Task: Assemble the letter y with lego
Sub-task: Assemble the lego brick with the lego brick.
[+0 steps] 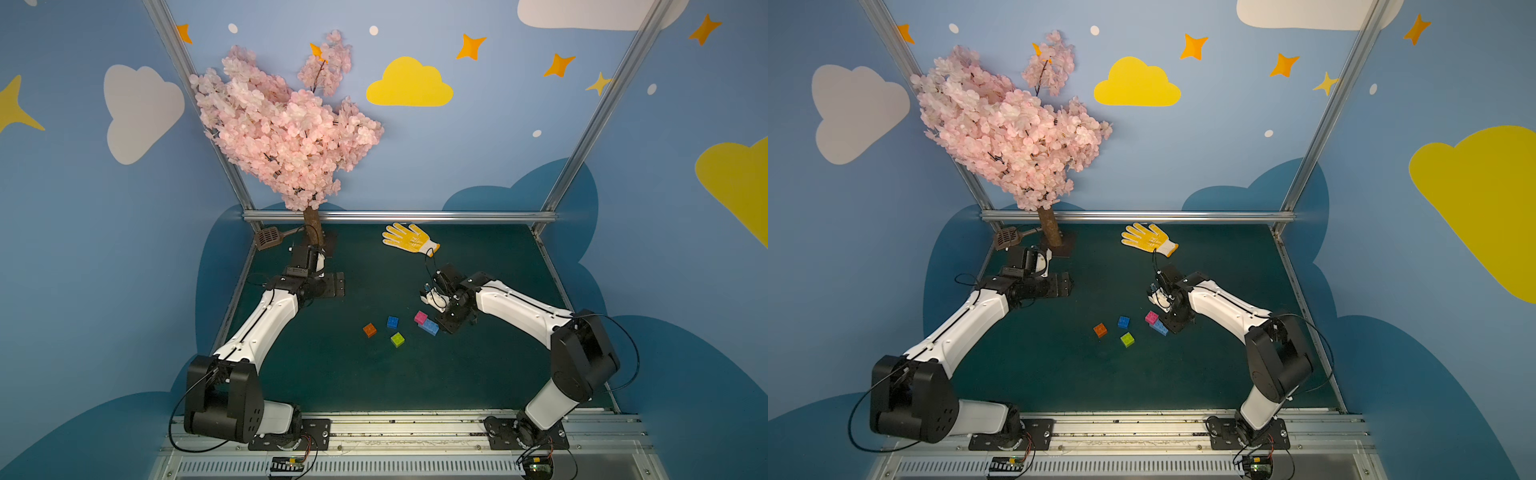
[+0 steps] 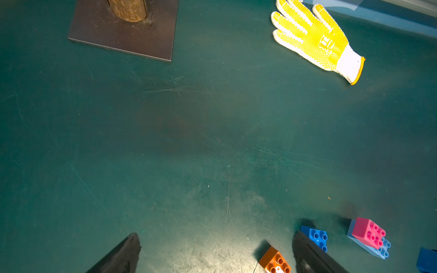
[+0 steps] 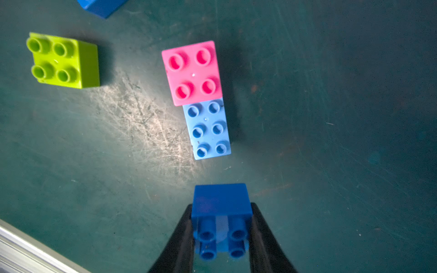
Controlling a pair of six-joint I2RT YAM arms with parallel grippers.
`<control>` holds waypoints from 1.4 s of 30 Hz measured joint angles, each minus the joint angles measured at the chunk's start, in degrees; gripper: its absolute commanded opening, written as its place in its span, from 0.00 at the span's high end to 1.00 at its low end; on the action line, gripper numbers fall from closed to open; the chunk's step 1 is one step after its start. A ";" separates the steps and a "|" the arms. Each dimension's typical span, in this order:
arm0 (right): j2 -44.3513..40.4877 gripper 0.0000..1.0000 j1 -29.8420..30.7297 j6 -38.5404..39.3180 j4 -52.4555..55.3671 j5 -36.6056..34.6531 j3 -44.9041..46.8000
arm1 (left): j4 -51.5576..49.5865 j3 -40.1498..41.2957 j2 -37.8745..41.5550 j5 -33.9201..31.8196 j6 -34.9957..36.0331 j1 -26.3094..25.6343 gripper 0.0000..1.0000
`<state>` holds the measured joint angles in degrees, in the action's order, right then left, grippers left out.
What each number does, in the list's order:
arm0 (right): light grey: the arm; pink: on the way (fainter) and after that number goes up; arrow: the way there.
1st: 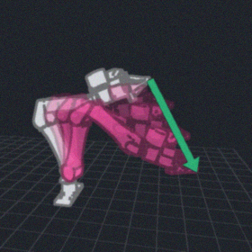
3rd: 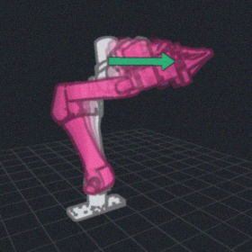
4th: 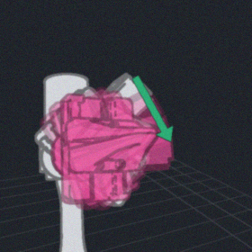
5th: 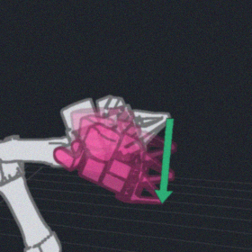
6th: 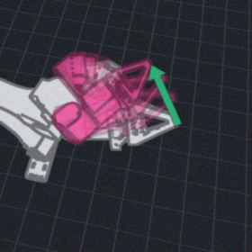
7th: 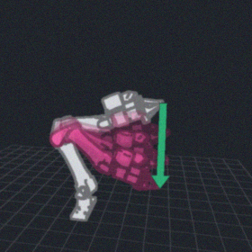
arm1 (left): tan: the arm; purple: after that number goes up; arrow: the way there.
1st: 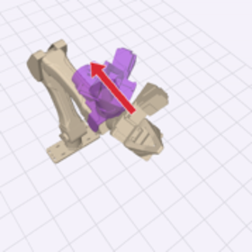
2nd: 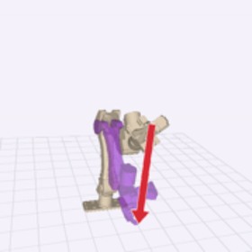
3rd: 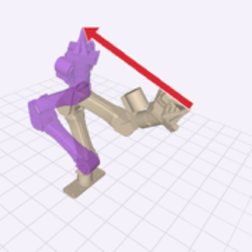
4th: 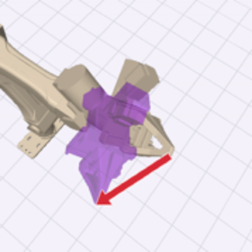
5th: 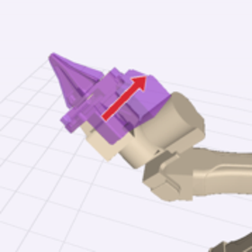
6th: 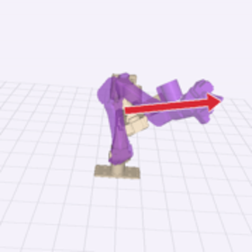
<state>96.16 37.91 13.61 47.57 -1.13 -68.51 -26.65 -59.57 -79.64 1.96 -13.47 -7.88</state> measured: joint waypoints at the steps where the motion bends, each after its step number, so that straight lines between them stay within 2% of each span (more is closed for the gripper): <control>1: 0.39 0.99 0.20 0.44 0.09 0.00 -0.04 | -0.02 0.00 0.00 -0.02 0.00 0.00 0.00; 15: 8.02 0.99 1.25 6.08 1.40 -1.90 -5.11 | -0.42 -0.31 0.00 -0.22 -0.02 0.00 0.00; 42: 9.77 1.00 2.36 6.12 1.73 -1.90 -5.81 | -0.46 -0.63 -0.20 -0.42 -0.04 0.02 0.00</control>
<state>105.93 40.27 19.73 49.30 -3.03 -74.32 -27.11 -60.20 -79.83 1.54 -13.52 -7.86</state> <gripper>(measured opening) 0.329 0.999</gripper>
